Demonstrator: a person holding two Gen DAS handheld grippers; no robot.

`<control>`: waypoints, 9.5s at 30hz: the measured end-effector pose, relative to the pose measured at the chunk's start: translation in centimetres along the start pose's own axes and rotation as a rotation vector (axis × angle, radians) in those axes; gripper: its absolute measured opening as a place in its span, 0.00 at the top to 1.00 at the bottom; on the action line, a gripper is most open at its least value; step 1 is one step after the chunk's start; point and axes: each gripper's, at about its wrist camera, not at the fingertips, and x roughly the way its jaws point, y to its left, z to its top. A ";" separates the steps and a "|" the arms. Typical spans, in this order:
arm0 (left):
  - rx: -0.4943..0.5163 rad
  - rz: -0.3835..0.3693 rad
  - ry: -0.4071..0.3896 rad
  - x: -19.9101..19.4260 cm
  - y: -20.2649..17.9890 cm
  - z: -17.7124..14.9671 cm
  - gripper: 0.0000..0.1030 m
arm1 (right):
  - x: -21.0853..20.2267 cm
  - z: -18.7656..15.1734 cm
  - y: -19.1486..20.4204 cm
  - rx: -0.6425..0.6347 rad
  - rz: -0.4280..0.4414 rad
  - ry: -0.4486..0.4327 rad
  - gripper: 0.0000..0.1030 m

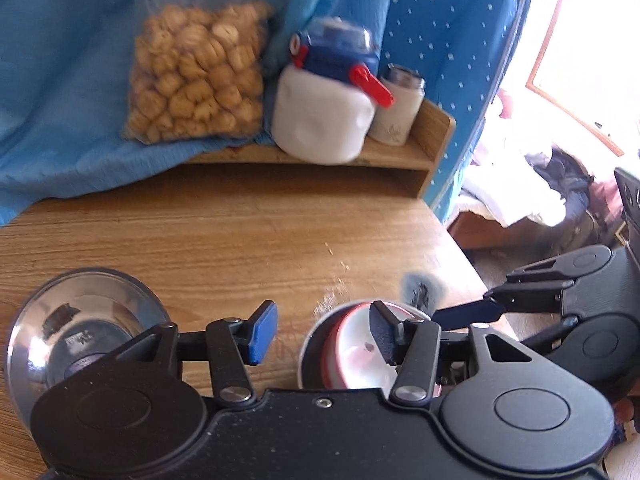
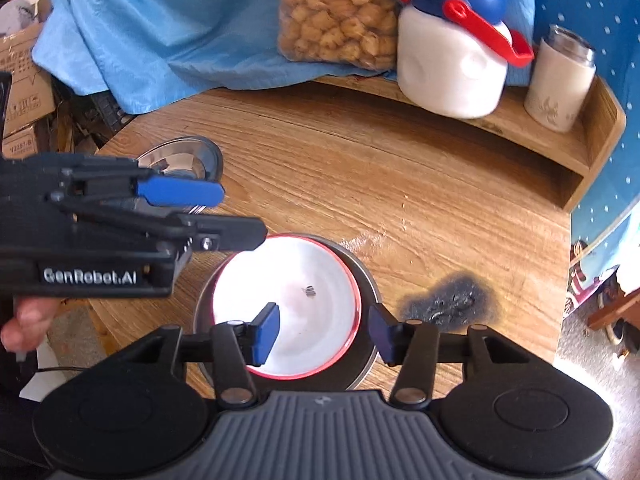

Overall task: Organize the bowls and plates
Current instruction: 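Open both grippers to release the white bowl and withdraw, then reach both grippers to the steel bowl rim and close them, then lift the steel bowl with its white bowls and carry it over the steel plate, then lower the steel bowl stack onto the steel plate with both grippers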

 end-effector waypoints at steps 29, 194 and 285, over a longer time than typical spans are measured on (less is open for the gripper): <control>-0.020 0.343 -0.074 1.0 1.8 0.1 0.01 | -0.7 0.5 -1.3 0.024 -0.046 -0.075 0.01; -0.131 0.216 0.450 3.2 0.0 1.8 0.84 | 3.6 3.1 -3.6 0.139 0.108 0.210 0.80; -0.137 0.366 0.377 -2.4 17.0 -1.6 0.87 | 10.5 10.6 10.7 0.041 0.127 0.119 0.80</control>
